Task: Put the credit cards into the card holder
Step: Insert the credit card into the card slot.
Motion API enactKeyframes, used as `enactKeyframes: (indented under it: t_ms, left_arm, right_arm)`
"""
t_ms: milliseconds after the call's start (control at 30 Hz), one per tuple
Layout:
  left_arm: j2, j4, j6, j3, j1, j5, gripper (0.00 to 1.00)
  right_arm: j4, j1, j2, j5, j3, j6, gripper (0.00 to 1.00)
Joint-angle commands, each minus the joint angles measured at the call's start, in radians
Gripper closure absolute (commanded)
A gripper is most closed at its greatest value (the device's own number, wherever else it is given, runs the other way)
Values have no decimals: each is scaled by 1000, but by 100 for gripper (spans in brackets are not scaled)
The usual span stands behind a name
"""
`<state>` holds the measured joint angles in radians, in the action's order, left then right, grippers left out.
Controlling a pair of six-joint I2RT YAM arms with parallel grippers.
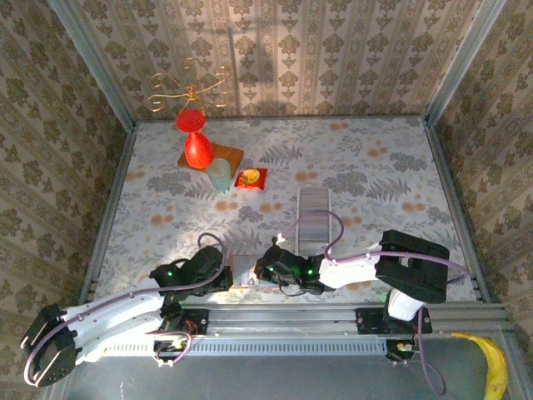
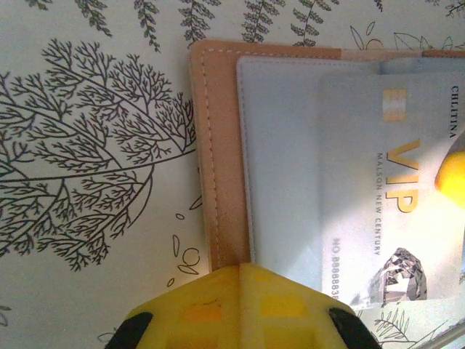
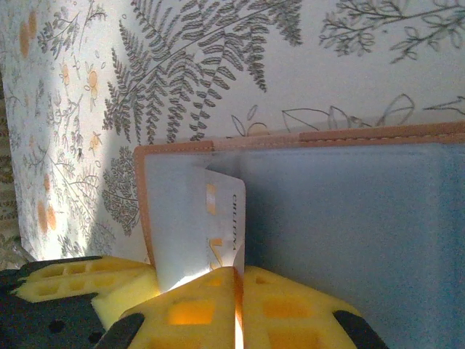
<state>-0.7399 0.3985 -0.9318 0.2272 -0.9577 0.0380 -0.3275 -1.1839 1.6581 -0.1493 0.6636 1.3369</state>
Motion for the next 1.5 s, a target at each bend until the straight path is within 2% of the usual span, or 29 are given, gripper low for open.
enactKeyframes:
  t_ms: [0,300,533,700,800,1167,1367,1467]
  left_arm:
    - [-13,2,-18,-13,-11,-11,100]
    - [-15,-18,-30,-19,-18,-9,100]
    - [-13,-21,-34,-19,-24,-7,100]
    - [-15,-33,-39,-23,-28,-7,100]
    - [-17,-38,-42,-23,-29,-6,100]
    - [-25,-56,-61,-22,-43,-3,100]
    - [-33,-76,-72,-22,-52,-4,100]
    - [-43,-78,-74,-17,-54,-7,100]
  right_arm:
    - [66,-14,31,22,34,-31,92]
    - [120,-20,61,32,97,-72,90]
    - [236,-22,61,4,137,-132,78]
    - [276,-24,53,-9,138,-146,80]
    - [268,-28,65,-4,148,-147,86]
    - [210,-31,117,44,196,-146,88]
    - [247,-29,78,18,194,-173,83]
    - [326,-30,43,-19,201,-208,75]
